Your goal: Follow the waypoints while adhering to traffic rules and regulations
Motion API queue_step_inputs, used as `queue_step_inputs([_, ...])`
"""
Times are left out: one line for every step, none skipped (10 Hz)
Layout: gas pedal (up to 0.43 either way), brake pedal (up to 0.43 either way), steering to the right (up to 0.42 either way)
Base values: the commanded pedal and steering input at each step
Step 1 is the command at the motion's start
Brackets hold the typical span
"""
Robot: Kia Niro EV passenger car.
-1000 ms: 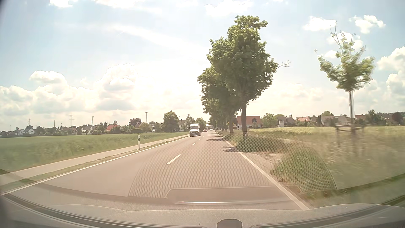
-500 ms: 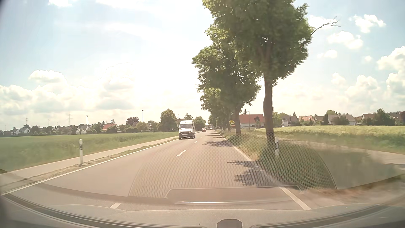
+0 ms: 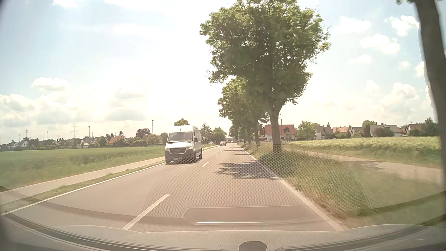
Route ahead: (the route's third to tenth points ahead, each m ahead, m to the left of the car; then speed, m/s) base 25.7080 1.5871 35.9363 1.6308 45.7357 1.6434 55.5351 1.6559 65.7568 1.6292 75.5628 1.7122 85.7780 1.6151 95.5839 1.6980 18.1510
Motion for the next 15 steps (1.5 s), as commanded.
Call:
queue_step_inputs([0.020,0.000,-0.005])
queue_step_inputs([0.020,0.000,-0.006])
queue_step_inputs([0.020,0.000,-0.005])
queue_step_inputs([0.020,0.000,-0.006])
queue_step_inputs([0.020,0.000,-0.005])
queue_step_inputs([0.008,0.000,-0.004])
queue_step_inputs([0.008,0.000,-0.004])
queue_step_inputs([0.000,0.000,-0.003])
queue_step_inputs([0.000,0.000,-0.003])
queue_step_inputs([0.000,0.000,-0.003])
queue_step_inputs([0.000,0.000,-0.003])
queue_step_inputs([0.000,0.000,-0.003])
queue_step_inputs([0.000,0.000,-0.003])
queue_step_inputs([0.000,0.000,-0.003])
queue_step_inputs([0.000,0.000,-0.003])
